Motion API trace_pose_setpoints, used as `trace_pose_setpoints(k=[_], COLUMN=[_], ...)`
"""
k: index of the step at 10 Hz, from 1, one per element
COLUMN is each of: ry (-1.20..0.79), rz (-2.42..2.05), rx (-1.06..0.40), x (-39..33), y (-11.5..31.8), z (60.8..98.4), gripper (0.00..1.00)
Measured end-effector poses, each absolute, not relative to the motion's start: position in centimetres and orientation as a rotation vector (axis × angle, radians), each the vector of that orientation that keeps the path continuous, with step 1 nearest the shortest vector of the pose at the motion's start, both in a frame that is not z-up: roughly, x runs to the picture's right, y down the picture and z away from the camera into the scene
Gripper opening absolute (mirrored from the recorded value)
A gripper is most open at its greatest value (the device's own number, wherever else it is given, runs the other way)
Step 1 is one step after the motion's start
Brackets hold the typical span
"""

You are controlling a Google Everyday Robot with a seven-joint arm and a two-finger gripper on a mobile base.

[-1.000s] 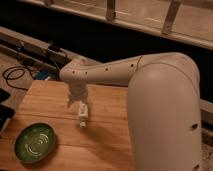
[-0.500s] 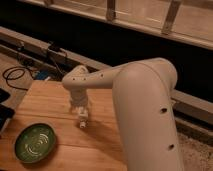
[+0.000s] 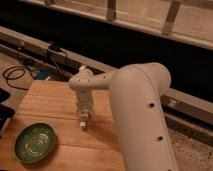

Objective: Place the bottle in the ceramic bowl

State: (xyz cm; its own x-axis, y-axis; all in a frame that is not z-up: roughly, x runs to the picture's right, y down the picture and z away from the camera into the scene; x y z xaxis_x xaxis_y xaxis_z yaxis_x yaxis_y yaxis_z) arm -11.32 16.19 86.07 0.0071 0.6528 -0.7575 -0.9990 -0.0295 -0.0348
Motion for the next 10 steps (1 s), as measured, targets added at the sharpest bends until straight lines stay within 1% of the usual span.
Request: trace_pose_setpoints(k=[1, 2, 5, 7, 8, 9, 10], ry=[0.639, 0.638, 0.618, 0.572, 0.545, 0.509, 0.475], rz=[1.476, 1.461, 1.422, 1.410, 1.406, 1.410, 1.413], rx=[-0.740, -0.779, -0.819, -0.796, -0.772, -0.742, -0.709], x=[-11.3, -12.0, -14.4, -15.5, -16.4, -17.1, -17.7], y=[16.7, 17.4, 17.9, 16.5, 15.7, 14.6, 13.7], z=[86.7, 86.9, 85.9, 84.2, 83.1, 81.6, 80.0], gripper=[0.65, 0.59, 0.30, 0.09, 0.02, 0.00, 0.00])
